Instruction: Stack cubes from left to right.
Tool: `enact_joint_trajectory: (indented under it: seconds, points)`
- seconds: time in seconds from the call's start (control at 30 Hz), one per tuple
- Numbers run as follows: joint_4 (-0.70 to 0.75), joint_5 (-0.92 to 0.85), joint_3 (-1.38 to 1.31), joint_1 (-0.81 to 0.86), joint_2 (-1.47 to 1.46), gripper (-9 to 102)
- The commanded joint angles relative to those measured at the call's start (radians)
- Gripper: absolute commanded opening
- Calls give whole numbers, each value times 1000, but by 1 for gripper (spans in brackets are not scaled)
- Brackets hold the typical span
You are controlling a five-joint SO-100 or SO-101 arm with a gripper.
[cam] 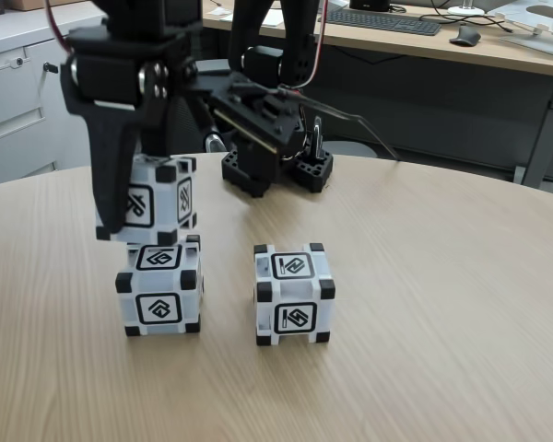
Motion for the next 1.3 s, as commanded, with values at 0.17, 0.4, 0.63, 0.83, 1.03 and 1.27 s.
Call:
enact_joint_trajectory:
  seconds: [0.17,0.4,0.63,0.83,1.03,1.27]
  points:
    - [-11,6,-5,-5,-18,0]
    - [-3,-48,-5,-5,-18,13]
    - [-2,-100,-5,-5,-17,32]
    - [-2,-150,-5,-5,-17,43]
    - [-2,-206,-5,-43,-3,46]
    - [0,-110,-5,-218,2,47]
